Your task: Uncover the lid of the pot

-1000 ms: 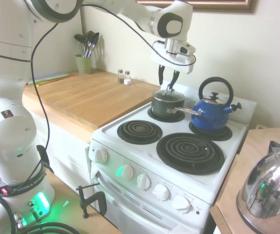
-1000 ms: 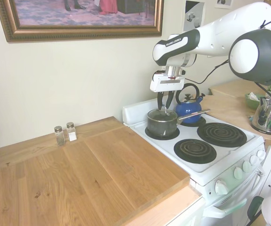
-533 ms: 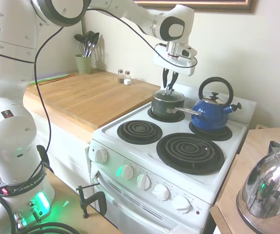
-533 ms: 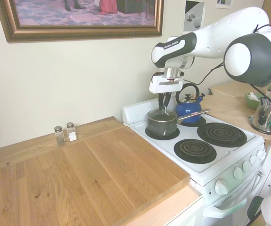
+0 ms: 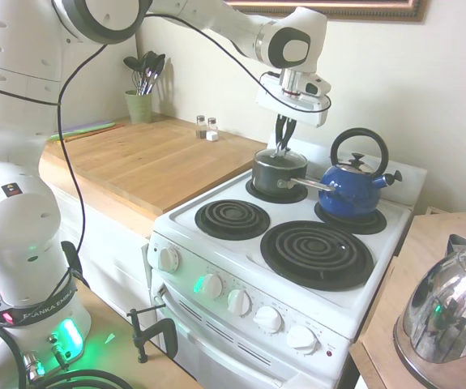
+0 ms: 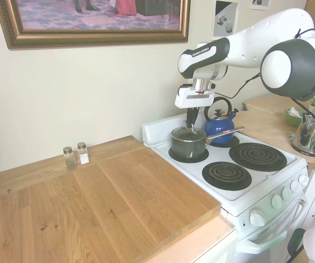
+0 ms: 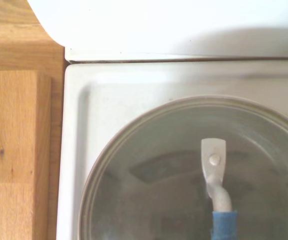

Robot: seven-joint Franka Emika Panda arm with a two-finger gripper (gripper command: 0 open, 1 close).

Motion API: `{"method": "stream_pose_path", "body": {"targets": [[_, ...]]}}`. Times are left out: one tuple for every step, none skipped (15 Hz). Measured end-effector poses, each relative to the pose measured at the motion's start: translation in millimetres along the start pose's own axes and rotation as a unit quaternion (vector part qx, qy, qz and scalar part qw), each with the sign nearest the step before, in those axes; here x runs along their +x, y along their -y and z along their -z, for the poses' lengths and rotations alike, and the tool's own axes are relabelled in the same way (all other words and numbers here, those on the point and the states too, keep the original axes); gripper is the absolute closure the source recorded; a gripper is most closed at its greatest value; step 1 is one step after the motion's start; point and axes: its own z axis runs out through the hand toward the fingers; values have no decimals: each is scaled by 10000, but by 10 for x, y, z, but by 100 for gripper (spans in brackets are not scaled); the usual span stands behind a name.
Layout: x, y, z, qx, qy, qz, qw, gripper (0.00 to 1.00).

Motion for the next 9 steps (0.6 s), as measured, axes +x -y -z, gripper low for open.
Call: {"method": "stream_pose_path", "body": {"targets": [[-59,41,101,21,-116,75,9999,100],[-161,106,223,41,-260,185,9995,100],[-321,198,337,31,-407,313,9987,100],[-522,311,407,-12,-533,429,9977,100],[-745,451,412,-97,-649,523,9965,100],[-979,629,365,-216,-779,598,9949,100],[-1206,838,261,-370,-880,661,9932,100],[-1432,1062,118,-535,-955,713,9914,100],[-1633,1275,-34,-679,-1017,753,9896,100]]}}
